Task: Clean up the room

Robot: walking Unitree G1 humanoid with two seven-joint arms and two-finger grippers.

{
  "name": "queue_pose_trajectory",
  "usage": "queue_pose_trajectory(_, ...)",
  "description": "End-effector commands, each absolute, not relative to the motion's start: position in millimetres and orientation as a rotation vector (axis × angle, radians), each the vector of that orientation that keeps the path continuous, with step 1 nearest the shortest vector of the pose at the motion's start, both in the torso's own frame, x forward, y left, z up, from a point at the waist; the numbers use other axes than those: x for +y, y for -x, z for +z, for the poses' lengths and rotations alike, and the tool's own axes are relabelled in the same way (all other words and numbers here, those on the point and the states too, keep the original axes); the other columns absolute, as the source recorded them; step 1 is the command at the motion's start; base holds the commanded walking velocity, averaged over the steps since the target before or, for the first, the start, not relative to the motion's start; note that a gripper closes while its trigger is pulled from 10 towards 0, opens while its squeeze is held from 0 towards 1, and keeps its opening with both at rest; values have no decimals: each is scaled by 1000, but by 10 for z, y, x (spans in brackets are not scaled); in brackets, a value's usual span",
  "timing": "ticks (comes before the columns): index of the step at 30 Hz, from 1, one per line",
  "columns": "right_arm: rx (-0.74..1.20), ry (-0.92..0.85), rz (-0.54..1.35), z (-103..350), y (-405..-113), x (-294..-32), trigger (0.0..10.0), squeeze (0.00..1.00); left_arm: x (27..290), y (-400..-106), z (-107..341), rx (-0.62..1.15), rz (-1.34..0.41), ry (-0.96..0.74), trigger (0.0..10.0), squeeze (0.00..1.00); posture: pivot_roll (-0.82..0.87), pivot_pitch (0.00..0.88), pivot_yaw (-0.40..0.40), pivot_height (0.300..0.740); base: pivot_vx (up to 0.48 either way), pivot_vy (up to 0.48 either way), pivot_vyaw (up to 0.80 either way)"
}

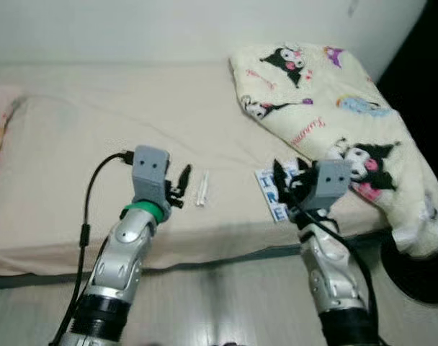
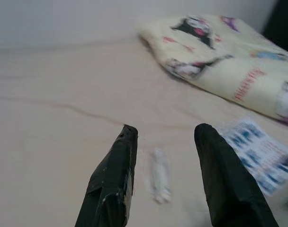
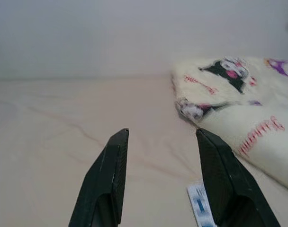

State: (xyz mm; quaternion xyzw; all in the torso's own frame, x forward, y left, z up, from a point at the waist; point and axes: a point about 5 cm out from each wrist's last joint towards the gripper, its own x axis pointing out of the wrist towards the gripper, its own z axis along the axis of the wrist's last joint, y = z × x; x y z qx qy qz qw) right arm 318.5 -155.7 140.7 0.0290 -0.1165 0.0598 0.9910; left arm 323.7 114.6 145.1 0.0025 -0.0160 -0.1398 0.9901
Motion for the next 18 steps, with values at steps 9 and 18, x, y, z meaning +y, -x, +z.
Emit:
queue_pose_trajectory(9, -222, -70, 124, 1371, -3169, -1531, 10000, 0, 1177, -3239, 1402, -7, -260, 5, 10000, 0, 1, 48, 28, 726, 275, 0, 0)
queue_pose_trajectory(18, -220, -70, 127, 1366, -3168, -1525, 10000, 0, 1197, -3233, 1398, -5, -263, 8, 10000, 0, 1, 45, 31, 726, 0, 0, 0)
